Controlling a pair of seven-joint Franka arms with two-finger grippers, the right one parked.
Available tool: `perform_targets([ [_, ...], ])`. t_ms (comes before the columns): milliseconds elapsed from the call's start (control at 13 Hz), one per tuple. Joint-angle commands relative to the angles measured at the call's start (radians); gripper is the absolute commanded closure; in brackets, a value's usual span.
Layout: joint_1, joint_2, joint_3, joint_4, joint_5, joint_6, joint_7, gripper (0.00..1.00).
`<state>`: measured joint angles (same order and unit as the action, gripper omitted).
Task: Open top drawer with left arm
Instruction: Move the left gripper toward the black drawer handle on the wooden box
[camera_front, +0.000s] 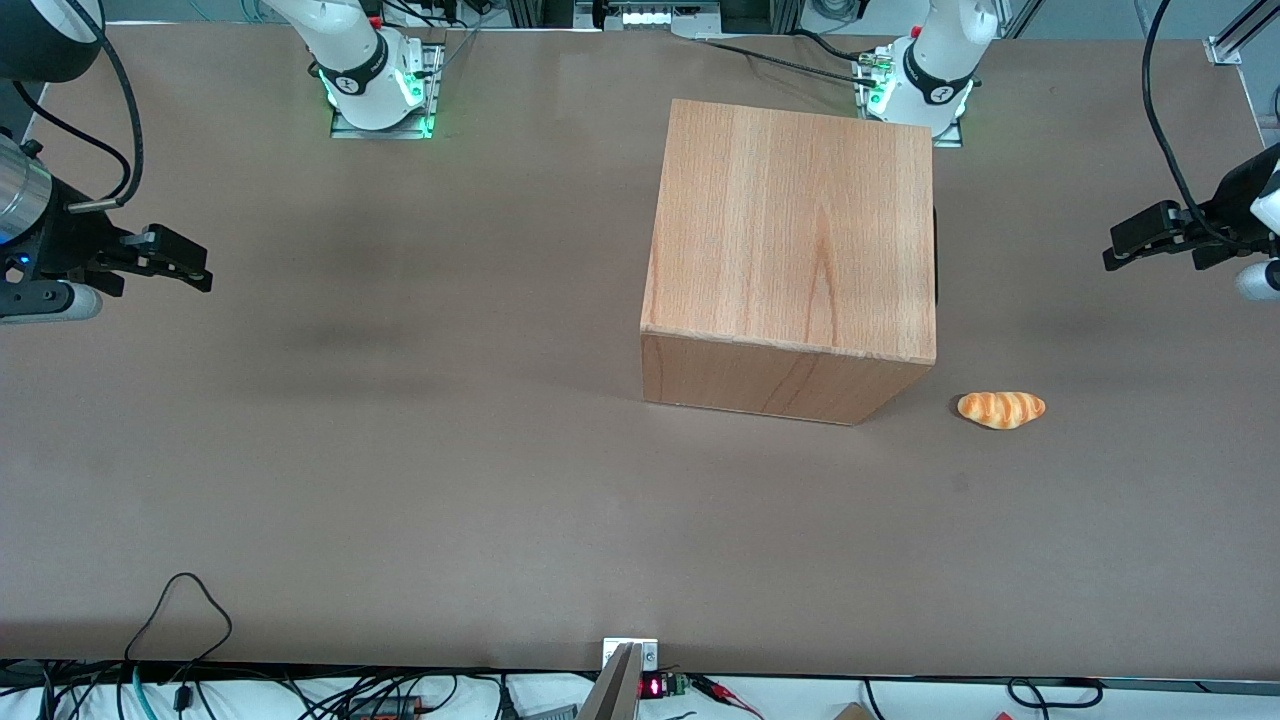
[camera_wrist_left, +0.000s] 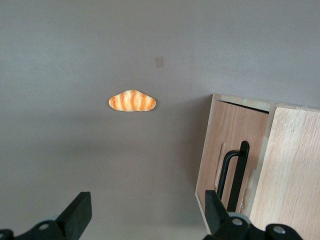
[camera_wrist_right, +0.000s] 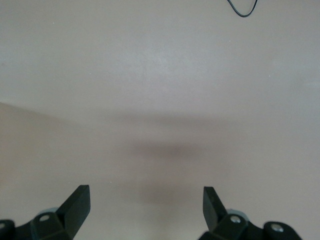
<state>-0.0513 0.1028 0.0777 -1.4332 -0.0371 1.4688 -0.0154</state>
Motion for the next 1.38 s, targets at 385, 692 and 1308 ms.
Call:
perform_targets([
  [385, -0.012, 0.014, -0.018, -0.006, -0.001, -0.016, -0.006, 0.00],
  [692, -0.032, 0.063, -0.053, -0.009, -0.001, -0.060, -0.018, 0.00],
  [1308, -0.032, 0.161, -0.059, 0.003, -0.082, -0.151, -0.005, 0.00],
])
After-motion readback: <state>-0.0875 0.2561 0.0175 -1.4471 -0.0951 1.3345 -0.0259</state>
